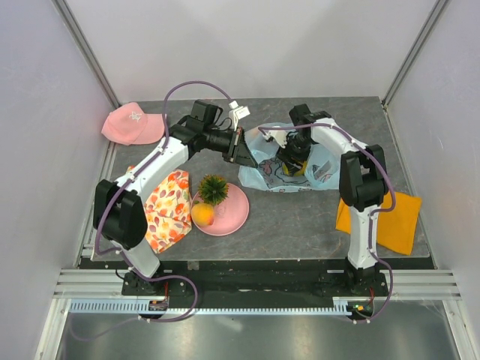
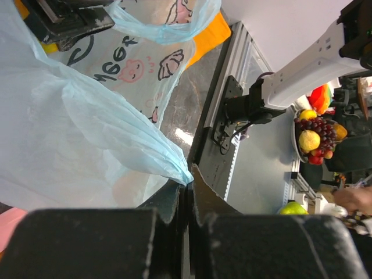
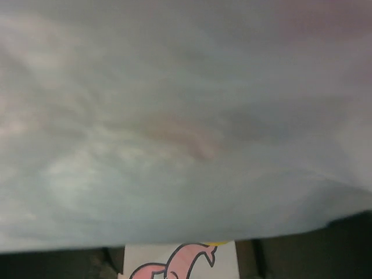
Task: Take the fake fruits out of the plastic bag
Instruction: Take out the fake fruit from the plastic bag, then place the fake fruit on the plate.
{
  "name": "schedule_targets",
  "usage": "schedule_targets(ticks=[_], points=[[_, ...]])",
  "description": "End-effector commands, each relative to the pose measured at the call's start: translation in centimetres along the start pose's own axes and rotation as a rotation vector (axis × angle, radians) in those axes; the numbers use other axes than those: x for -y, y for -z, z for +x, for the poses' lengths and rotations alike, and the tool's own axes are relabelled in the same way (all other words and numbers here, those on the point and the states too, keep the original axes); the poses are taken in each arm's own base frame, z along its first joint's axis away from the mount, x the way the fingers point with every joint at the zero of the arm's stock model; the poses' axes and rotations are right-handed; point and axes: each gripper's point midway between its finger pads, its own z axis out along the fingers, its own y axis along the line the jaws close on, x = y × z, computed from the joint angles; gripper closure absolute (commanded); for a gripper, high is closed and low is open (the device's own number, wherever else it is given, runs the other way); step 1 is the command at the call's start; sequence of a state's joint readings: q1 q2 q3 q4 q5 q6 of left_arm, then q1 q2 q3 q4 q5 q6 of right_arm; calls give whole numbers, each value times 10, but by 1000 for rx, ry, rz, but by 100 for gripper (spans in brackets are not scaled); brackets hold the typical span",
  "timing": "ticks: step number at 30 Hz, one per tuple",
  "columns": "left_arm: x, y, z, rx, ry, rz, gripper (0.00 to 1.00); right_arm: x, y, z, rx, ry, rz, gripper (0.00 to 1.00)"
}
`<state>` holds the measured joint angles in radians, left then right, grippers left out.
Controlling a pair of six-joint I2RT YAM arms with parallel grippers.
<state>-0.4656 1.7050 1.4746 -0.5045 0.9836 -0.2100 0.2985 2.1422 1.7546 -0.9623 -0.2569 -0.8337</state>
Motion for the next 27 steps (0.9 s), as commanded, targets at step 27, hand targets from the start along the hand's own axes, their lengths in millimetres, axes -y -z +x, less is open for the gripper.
schedule_targets(ticks=[27], points=[[-37,39,-112,248,-133,-125,98,-255,151,-131,611,747,-122,51]])
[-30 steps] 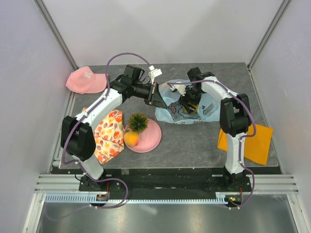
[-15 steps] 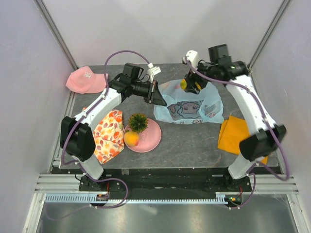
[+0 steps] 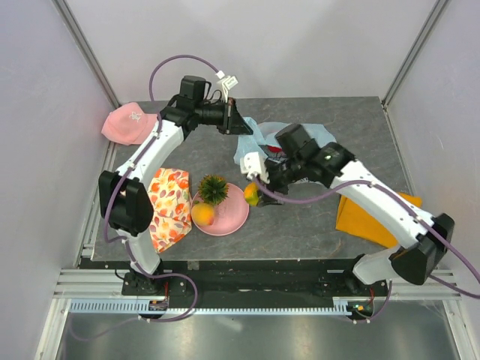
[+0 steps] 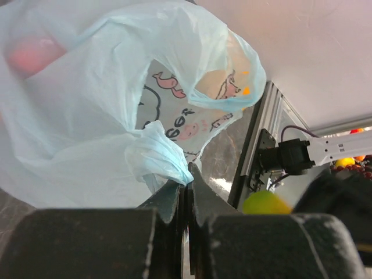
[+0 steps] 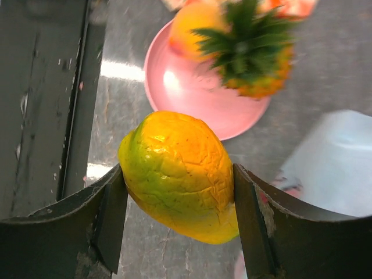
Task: Take the fake fruits out of the plastic bag
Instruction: Place the fake fruit on the plate.
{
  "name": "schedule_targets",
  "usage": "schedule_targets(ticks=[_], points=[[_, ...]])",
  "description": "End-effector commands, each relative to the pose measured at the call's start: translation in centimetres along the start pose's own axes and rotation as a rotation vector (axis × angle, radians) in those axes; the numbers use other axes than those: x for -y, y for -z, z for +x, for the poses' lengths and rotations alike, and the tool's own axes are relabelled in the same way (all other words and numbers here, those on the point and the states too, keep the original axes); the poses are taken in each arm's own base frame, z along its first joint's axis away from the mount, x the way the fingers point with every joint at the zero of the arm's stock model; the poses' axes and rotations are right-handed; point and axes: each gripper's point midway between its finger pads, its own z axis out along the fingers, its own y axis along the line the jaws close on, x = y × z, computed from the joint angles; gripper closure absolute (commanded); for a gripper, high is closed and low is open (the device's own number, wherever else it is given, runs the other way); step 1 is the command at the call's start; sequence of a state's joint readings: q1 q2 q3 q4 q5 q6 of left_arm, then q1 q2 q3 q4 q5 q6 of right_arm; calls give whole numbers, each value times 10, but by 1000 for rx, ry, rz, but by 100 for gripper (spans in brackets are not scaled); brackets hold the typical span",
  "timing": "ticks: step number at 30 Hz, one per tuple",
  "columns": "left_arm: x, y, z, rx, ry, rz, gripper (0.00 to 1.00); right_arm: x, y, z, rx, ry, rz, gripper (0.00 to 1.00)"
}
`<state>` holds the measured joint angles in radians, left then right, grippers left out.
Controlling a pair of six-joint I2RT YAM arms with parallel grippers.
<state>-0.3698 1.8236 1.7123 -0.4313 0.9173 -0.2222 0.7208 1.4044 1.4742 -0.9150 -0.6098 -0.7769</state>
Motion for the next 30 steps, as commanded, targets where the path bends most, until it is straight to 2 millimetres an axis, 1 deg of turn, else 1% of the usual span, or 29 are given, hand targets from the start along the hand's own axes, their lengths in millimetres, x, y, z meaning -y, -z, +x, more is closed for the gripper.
schedule_targets(ticks=[1,2,4,5,6,7,9,11,12,14,15,17,21,25,28,29,30], points=[[-12,12,-28,75,-16,-32,98,-8,-44,12,-18,267,-58,51],[-12,15,-31,84,-16,-33,98,-5,-51,14,-19,298,-53,51],[-12,21,-34,96,-1,-34,98,-7,-67,24,-42,366,-86,50],[-8,25,-36,104,-5,-32,98,-4,-71,29,-60,394,-85,50],[-7,26,-34,103,1,-32,98,-4,-79,35,-75,411,-101,50],[-5,27,-33,104,1,-31,98,-2,-83,37,-81,455,-113,50],[2,31,-31,109,0,-25,98,-2,-94,47,-105,480,-141,50],[5,33,-27,107,4,-22,98,-3,-101,54,-122,539,-164,50],[10,36,-28,112,-2,-20,98,-5,-107,60,-136,555,-184,49],[13,38,-27,113,-3,-16,98,-11,-114,64,-154,622,-216,48],[16,40,-28,116,-5,-13,98,-13,-119,71,-178,635,-231,48],[19,41,-29,121,-11,-9,98,-17,-126,74,-197,679,-253,47],[22,44,-29,125,-16,-6,98,-19,-143,88,-236,748,-286,47],[24,45,-25,123,-9,-3,98,-11,-152,97,-276,808,-264,47],[25,46,-22,119,-1,-1,98,-5,-160,102,-291,840,-239,38],[25,46,-22,119,0,1,99,-2,-161,105,-307,849,-229,31],[25,46,-21,115,3,3,98,-3,-160,110,-317,852,-228,28]])
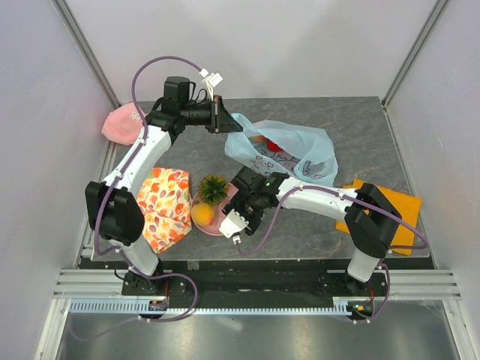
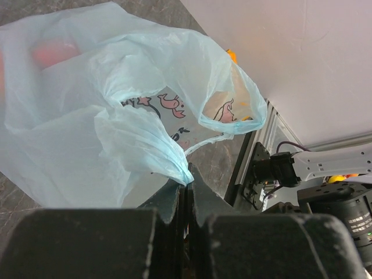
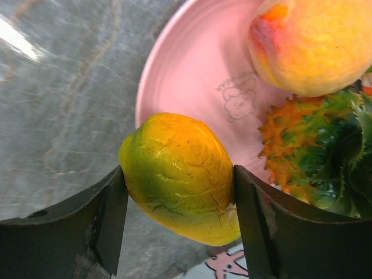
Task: Take the fake fruits out of the plastic bag
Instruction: Place the fake fruit on the plate.
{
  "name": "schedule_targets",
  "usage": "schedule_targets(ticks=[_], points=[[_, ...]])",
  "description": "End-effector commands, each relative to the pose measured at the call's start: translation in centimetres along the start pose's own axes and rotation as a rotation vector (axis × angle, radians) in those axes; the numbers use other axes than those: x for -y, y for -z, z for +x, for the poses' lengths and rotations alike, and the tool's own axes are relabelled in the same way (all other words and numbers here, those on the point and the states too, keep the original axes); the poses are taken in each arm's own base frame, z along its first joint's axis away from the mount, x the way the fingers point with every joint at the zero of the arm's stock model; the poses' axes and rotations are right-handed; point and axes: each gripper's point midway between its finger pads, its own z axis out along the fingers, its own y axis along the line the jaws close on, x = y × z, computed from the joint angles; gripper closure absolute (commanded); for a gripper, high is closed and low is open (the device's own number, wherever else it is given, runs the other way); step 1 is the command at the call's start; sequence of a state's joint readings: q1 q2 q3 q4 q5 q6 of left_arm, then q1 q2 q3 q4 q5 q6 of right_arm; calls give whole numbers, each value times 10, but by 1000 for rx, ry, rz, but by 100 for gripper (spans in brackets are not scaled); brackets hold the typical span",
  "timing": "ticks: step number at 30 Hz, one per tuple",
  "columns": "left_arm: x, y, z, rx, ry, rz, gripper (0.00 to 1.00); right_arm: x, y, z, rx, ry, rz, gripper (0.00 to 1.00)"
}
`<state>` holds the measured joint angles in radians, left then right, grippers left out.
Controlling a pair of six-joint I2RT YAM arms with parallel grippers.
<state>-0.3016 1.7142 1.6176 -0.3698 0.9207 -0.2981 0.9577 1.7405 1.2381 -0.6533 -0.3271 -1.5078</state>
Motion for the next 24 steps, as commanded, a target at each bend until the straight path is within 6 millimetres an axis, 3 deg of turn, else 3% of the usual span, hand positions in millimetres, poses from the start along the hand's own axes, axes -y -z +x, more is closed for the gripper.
schedule_targets(ticks=[1,12,14,16,19,24], points=[[22,9,-10,33,-32,42,98,15,-4,10,-57,89,76,26],[22,6,-10,31,-10,59,98,25,25,10,-98,1,175,13],[23,7,-11,34,-10,61,98,28,32,7,-90,-21,199,2],[23,7,-12,36,-12,63,99,28,40,8,-104,-51,206,2],[25,7,-15,40,-17,64,98,35,73,3,-106,-110,268,2],[25,7,-11,36,-1,65,98,56,161,-17,-31,-232,468,2]])
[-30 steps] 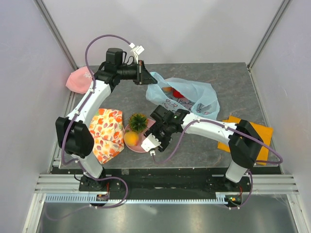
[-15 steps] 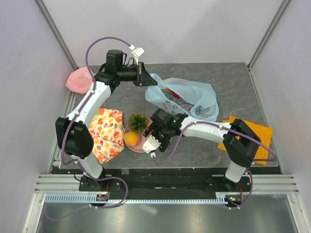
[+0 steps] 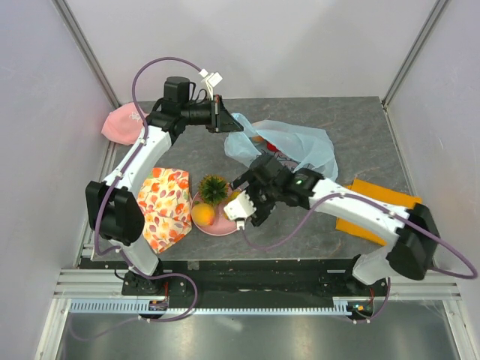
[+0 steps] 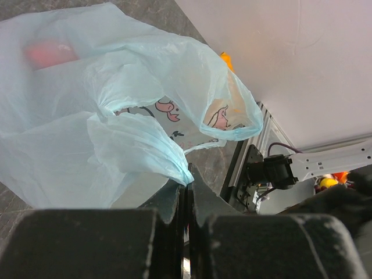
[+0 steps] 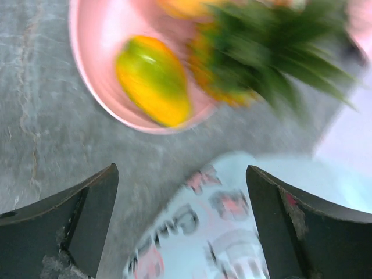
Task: Take the fake fruits out of the plastic bag
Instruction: Place the fake fruit on the plate, then adjust the plastic bag at the center of the board.
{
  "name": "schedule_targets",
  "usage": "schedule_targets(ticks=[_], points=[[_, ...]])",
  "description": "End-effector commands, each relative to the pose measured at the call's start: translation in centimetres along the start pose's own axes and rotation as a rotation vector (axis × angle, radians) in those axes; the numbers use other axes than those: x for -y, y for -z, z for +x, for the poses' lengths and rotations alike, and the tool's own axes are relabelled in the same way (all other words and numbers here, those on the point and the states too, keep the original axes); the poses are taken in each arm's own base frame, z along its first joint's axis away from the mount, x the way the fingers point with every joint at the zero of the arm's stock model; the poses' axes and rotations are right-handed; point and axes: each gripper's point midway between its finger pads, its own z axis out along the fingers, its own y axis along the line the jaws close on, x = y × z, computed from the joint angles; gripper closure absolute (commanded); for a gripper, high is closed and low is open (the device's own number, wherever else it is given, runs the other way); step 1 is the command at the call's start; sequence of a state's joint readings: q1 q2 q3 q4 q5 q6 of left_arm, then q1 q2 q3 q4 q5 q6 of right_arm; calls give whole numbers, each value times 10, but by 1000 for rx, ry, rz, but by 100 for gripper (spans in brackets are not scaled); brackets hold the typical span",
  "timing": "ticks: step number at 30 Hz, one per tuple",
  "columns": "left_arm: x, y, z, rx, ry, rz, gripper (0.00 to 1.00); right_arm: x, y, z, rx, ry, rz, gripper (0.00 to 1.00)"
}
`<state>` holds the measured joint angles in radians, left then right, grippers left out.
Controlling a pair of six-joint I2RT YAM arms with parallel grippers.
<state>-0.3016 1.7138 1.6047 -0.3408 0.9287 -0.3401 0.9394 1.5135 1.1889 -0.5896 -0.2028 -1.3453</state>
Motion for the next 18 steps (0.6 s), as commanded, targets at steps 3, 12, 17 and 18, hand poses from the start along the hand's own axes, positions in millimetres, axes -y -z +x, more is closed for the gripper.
schedule_targets(ticks=[3,12,17,18], points=[[28,9,-8,27,-28,59,98,74,119,-9,89,-285,326,2],[53,15,19,-55,-6,169,98,120,137,89,135,-876,537,14],[62,19,25,-66,-12,178,98,106,95,112,195,-1078,392,48],[62,19,27,-73,-24,179,98,101,89,117,195,-1124,361,58]])
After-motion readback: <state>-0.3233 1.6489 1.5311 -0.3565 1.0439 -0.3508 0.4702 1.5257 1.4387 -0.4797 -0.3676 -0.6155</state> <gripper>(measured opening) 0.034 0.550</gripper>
